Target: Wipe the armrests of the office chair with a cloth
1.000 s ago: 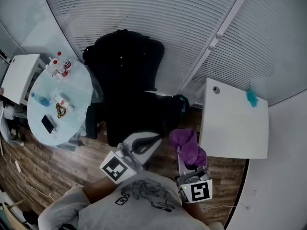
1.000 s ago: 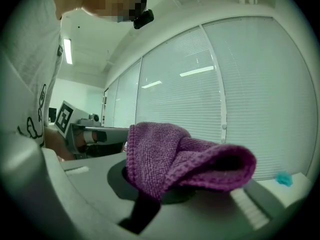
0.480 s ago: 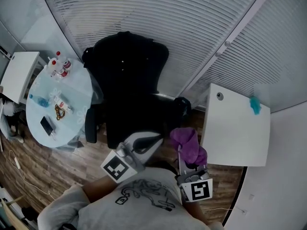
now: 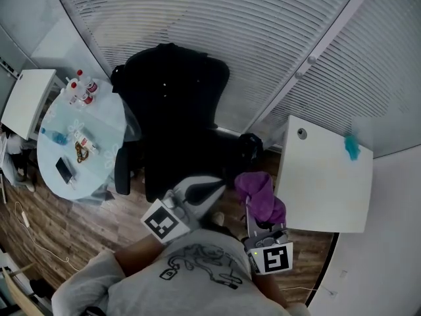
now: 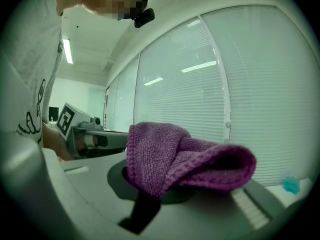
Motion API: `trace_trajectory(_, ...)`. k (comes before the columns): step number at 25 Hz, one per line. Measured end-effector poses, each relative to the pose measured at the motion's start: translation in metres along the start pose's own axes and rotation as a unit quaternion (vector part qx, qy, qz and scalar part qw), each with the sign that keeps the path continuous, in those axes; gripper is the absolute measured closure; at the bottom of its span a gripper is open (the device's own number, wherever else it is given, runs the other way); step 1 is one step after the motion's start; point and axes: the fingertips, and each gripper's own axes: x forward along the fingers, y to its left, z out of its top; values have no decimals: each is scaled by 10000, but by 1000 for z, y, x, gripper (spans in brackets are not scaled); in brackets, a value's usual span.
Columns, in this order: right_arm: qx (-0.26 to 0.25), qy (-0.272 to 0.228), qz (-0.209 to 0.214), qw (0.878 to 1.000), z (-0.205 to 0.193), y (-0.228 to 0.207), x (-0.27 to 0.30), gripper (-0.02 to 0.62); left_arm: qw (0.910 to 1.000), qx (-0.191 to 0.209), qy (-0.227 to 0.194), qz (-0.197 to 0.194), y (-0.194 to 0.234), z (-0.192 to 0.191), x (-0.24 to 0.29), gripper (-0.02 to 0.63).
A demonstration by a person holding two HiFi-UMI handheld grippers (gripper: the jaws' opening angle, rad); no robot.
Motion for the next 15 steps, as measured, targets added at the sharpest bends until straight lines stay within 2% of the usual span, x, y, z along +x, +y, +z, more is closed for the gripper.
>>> trace_trajectory(5,32,181,34,9998,-17,-10,-2,563,9999,-44,140,16,-3,-14,9,604)
trace_trajectory(11,377,316,5,9988,-40,-16,-6,563,9991,-281,328,12,-9,-42,17,604)
trace_trajectory(15,512,503,21,9974,-62,-16,-12,563,9986,-131,509,19,-14,-63,19,604)
